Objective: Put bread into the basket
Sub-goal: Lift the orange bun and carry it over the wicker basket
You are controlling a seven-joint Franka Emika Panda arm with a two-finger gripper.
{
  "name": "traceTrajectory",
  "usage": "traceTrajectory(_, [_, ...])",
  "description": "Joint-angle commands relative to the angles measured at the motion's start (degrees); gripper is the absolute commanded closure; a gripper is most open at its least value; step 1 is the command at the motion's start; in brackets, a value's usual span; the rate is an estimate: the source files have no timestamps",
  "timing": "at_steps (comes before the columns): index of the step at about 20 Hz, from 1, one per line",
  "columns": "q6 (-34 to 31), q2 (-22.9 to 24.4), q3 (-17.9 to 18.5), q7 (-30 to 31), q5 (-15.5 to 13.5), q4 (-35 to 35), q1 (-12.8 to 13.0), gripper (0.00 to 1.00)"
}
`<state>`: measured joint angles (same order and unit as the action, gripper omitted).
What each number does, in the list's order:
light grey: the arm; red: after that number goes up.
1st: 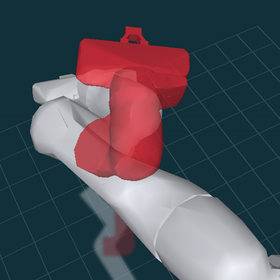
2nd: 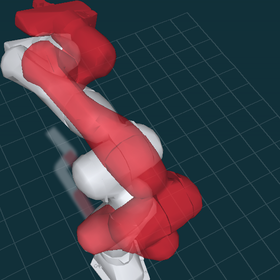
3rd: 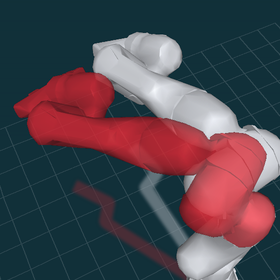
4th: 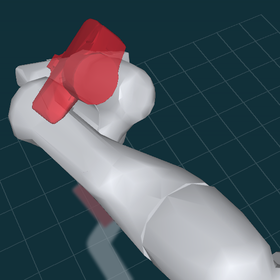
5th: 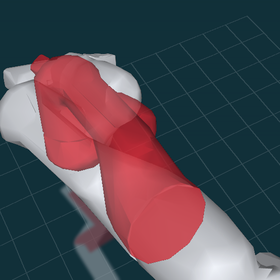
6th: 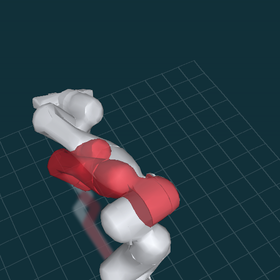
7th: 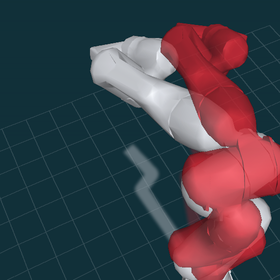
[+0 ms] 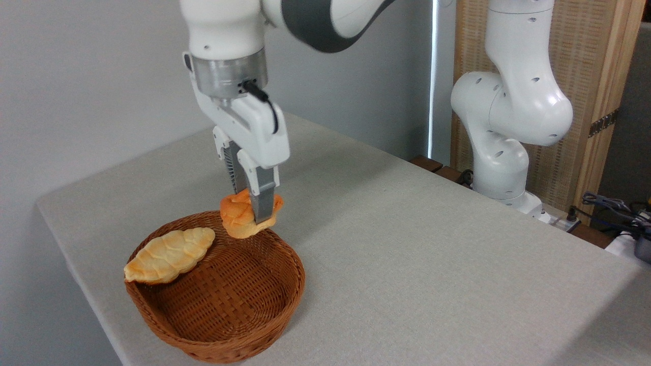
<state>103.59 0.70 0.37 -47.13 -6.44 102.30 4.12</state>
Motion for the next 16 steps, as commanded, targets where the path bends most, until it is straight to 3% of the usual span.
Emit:
traceTrajectory(1, [-1.2,-1.32,-1.16,0.63,0.29,-1.84,0.19,0.27])
traceTrajectory(12, [2.49,-2.11,-1.33,0.46,0.38,-2.72,0.1,0.17])
traceTrajectory(16, [4.07,-2.11,-1.33,0.54,0.38,-2.72,0.1,0.09])
